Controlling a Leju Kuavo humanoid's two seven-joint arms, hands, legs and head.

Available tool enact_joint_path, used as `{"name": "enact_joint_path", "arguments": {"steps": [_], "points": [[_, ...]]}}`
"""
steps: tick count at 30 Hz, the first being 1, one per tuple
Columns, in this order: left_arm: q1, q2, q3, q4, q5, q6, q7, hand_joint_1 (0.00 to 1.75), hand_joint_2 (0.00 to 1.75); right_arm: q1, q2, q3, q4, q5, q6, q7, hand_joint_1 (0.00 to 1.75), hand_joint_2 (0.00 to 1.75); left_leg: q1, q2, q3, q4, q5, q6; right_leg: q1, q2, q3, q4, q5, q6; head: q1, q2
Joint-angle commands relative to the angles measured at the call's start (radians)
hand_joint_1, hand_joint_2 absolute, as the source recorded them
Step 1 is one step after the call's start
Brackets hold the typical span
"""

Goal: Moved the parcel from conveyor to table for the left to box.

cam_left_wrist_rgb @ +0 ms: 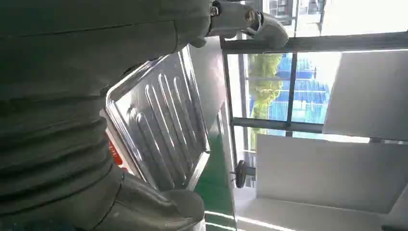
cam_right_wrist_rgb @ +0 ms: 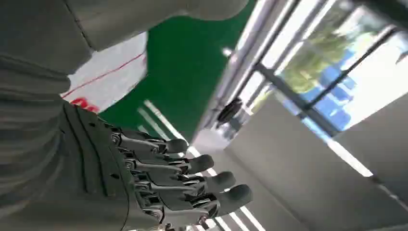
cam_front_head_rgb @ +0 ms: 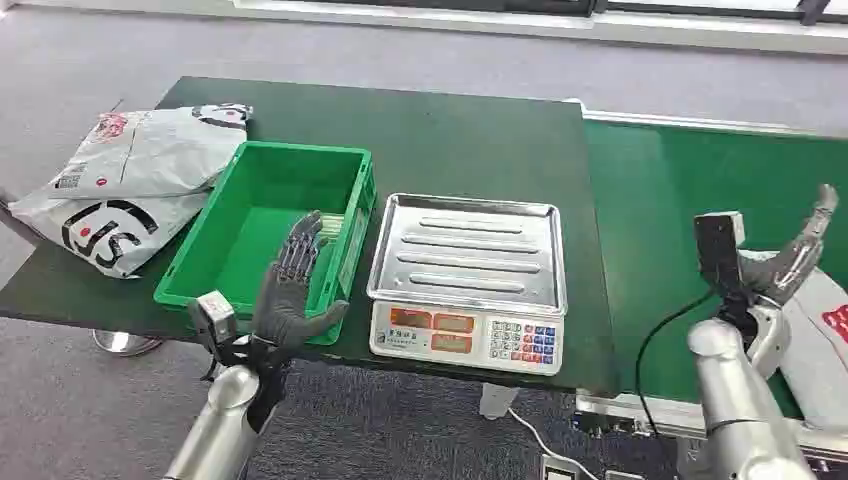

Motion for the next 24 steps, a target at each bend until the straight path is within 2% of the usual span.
{"name": "enact_joint_path", "arguments": {"steps": [1,2,5,10,14,17,24], "points": [[-0.003,-0.005,0.044,0.03,-0.001,-0.01,0.004,0.0,1.75,-0.096,-0.045,-0.204,0.311,0.138,-0.002,0.09,0.0,1.75,0.0,-0.001,0.003,-0.001,-0.001,0.0,0.0,-0.001,0.003,-0.001,-0.001,0.0,0.0,0.0],[-0.002,-0.009,0.046,0.035,0.001,-0.013,0.004,0.0,1.75,-0.089,-0.049,-0.237,0.335,0.201,-0.002,0.144,0.0,1.75,0.0,-0.001,0.004,-0.002,-0.001,0.0,0.0,0.0,0.005,-0.002,-0.001,-0.001,0.0,0.0],[-0.004,-0.018,0.049,0.049,0.001,-0.022,0.004,0.0,1.75,-0.125,-0.069,-0.261,0.486,0.243,0.013,0.246,0.0,1.75,0.001,0.0,0.004,-0.002,-0.001,0.0,0.001,0.001,0.004,-0.002,0.0,-0.001,0.0,0.0],[-0.006,-0.019,0.051,0.049,0.001,-0.024,0.004,0.0,1.75,-0.129,-0.083,-0.274,0.525,0.247,0.02,0.274,0.0,1.75,0.0,0.0,0.003,-0.002,-0.001,0.001,0.001,0.001,0.004,-0.002,0.0,0.0,0.0,0.0],[-0.014,-0.021,0.054,0.06,-0.002,-0.033,0.004,0.0,1.75,-0.139,-0.103,-0.292,0.571,0.255,0.082,0.373,0.0,1.75,0.0,0.001,0.002,-0.001,-0.001,0.0,0.0,0.002,0.002,-0.001,0.0,0.0,0.0,0.0],[-0.026,-0.021,0.049,0.064,-0.006,-0.032,0.004,0.0,1.75,-0.14,-0.109,-0.311,0.574,0.245,0.122,0.386,0.0,1.75,0.0,0.001,0.002,-0.001,-0.001,0.0,0.0,0.001,0.002,-0.001,0.0,0.0,0.0,0.0],[-0.026,-0.021,0.049,0.064,-0.006,-0.032,0.004,0.0,1.75,-0.14,-0.109,-0.311,0.574,0.245,0.122,0.386,0.0,1.75,0.0,0.002,0.002,-0.001,-0.001,0.0,0.0,0.002,0.002,-0.001,0.0,0.0,0.0,0.0]]}}
